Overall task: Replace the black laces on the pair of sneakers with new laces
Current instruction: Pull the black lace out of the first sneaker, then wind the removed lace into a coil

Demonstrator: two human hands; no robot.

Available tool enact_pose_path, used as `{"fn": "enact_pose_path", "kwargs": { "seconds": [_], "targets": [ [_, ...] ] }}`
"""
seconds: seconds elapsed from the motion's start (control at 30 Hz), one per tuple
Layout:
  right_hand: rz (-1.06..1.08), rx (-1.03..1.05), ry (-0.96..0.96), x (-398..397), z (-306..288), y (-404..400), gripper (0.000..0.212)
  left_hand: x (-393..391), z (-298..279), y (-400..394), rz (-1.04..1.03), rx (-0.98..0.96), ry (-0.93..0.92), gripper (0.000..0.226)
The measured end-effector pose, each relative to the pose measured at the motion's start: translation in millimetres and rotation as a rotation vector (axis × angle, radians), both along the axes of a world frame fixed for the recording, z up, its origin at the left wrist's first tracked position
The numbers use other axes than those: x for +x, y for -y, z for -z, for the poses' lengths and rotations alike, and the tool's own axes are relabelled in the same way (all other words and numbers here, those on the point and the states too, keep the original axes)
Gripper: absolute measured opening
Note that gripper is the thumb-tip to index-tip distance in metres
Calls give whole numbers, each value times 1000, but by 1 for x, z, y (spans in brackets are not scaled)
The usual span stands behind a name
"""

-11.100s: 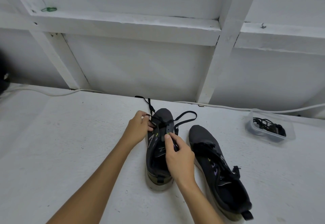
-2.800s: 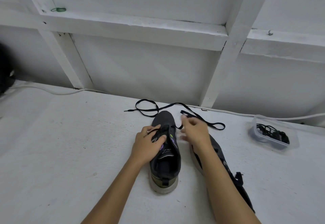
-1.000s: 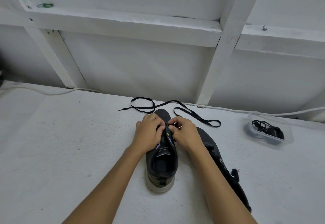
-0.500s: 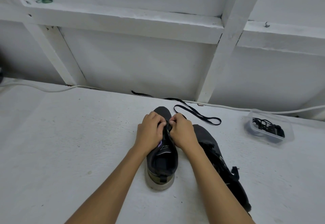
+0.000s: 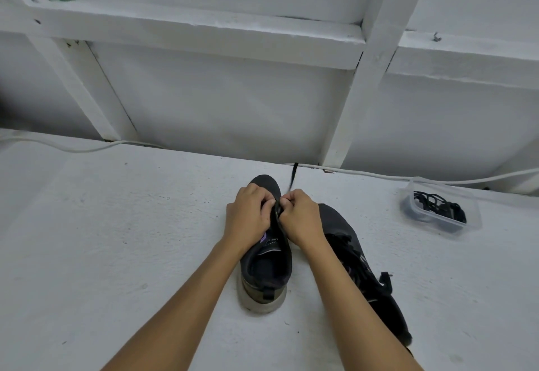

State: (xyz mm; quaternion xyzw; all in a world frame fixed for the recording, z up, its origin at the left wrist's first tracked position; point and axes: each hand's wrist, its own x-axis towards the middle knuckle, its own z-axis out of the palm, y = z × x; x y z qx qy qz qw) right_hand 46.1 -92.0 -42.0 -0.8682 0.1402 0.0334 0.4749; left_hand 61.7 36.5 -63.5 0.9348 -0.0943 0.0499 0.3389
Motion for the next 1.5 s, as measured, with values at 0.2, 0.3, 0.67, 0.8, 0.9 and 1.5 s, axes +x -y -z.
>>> {"fn": "enact_pose_path", "kwargs": {
  "seconds": [0.2,0.3,0.67,0.8,0.9,1.5],
  "targets": [
    [23,12,5,-3,0,0,12,-1,-1,-1,3,-49,1,6],
    [75,39,36,-4,-4,1,15,-3,-4,-6,6,-95,-48,9],
    [96,197,215,-39,-63,32,17,2,-51,-6,78,-246,-4,20],
    [-1,298,92,-56,-79,50,24,-1,-61,5,194,-207,30,28],
    [-133,369,39,-78,-97,60,23,-7,-63,19,383,-31,33,46],
    [-125,921,258,-100,-193,106,21,-64,-127,69,596,-245,-39,20]
  ]
}}
